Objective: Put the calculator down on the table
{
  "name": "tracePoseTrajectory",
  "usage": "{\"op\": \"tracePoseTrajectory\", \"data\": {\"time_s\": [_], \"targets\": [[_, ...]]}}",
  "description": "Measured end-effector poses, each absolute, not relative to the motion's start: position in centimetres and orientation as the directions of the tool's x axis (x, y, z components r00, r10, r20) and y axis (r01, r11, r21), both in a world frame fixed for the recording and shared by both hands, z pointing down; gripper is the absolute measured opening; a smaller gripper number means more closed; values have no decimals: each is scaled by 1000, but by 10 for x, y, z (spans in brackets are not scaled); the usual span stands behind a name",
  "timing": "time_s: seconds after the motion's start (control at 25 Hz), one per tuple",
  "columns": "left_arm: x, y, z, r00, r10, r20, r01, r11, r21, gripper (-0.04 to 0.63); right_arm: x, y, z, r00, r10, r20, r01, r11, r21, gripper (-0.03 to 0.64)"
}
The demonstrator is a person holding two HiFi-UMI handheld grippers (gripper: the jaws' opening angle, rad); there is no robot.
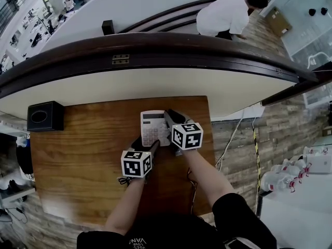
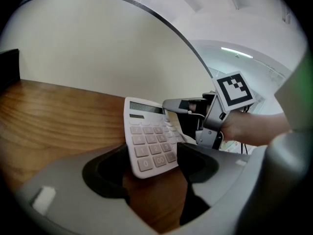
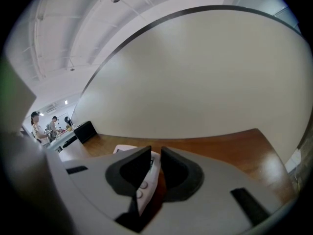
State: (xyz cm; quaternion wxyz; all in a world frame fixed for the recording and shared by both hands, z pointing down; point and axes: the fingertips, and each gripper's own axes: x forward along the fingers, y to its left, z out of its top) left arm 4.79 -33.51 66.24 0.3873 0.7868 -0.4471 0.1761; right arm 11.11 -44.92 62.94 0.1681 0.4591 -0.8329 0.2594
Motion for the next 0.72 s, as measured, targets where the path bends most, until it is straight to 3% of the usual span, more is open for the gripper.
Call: {"op": "tracePoseTrajectory", "data": {"time_s": [0.72], "targets": [[36, -315, 651, 567, -615, 548, -810, -296, 506, 298, 121, -410, 618, -519, -688, 507, -854, 436, -283, 58]]}}
